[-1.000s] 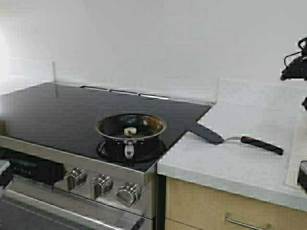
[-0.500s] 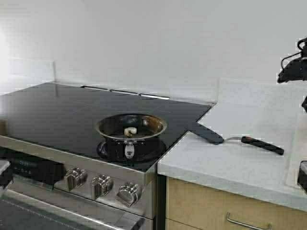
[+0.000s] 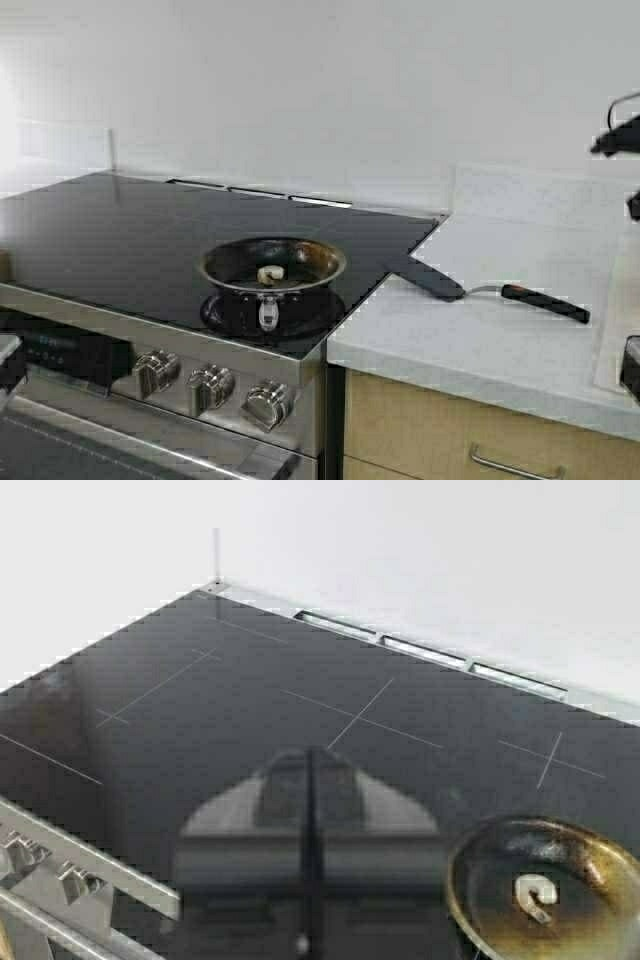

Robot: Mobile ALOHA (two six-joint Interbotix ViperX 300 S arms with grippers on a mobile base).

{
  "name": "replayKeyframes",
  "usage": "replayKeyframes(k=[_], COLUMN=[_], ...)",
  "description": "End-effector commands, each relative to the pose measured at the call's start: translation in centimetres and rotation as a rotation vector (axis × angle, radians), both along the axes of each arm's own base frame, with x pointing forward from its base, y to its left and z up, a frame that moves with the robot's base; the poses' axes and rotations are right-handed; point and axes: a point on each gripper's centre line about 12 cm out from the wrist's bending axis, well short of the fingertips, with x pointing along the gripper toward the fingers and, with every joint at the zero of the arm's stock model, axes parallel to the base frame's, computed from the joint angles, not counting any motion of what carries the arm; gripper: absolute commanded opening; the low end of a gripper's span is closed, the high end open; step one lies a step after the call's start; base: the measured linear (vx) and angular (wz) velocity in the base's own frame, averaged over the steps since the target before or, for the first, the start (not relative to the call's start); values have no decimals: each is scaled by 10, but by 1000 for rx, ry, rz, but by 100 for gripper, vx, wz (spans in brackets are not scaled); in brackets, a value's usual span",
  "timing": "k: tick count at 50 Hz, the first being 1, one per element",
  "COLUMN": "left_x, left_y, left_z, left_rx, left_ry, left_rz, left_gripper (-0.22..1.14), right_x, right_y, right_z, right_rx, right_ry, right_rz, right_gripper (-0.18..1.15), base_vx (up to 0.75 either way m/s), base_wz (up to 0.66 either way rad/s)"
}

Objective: Add oil to the pan and cook the shrimp and serve it

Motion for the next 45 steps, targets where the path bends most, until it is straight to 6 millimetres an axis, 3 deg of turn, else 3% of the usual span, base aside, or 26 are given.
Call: replayKeyframes(k=[1,12,20,25,33,45], left_x=[3,3,3,3,3,3], left_y=[0,0,0,0,0,0], left_z=[8,9,9,9,9,10], left_rx=[-2,-2,-3,-3,-3,-3], left_ry=[-18,-20,-20,-21,-23,-25], left_rz=[1,0,1,1,1,1], left_gripper=[3,3,3,3,3,3], right_x=[9,14,15,14,10,1], right_y=[-1,5,11,18,47,89], right_z=[46,75,108,131,162,186], right_rx=[62,123,159,175,185,216], right_ry=[-85,-145,-229,-279,-341,-397], right_rz=[-25,-49,-78,-76,-19,31], right_gripper=[91,91,86,76,54,29], base_vx=[0,0,0,0,0,0], base_wz=[0,0,0,0,0,0])
